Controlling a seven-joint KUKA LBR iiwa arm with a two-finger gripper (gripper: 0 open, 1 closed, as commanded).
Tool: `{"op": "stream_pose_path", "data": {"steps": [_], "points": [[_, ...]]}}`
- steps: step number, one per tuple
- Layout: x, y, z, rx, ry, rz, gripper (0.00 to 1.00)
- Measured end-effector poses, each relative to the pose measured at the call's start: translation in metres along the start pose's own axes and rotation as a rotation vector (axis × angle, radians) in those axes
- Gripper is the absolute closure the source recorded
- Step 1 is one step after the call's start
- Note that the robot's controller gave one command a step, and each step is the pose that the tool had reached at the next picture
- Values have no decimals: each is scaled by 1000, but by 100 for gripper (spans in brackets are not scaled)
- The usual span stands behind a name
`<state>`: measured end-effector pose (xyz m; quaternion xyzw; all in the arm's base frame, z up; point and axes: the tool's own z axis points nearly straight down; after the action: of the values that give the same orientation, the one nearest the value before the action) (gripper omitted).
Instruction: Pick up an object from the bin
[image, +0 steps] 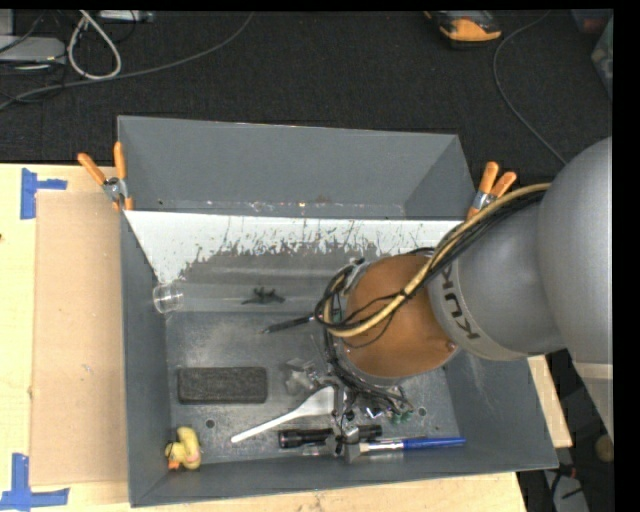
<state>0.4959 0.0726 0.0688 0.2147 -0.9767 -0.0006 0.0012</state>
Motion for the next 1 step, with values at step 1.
{"op": "stream_pose_path", "data": {"steps": [1], "points": [[-6,3,13,3,-8,-339,100]]}}
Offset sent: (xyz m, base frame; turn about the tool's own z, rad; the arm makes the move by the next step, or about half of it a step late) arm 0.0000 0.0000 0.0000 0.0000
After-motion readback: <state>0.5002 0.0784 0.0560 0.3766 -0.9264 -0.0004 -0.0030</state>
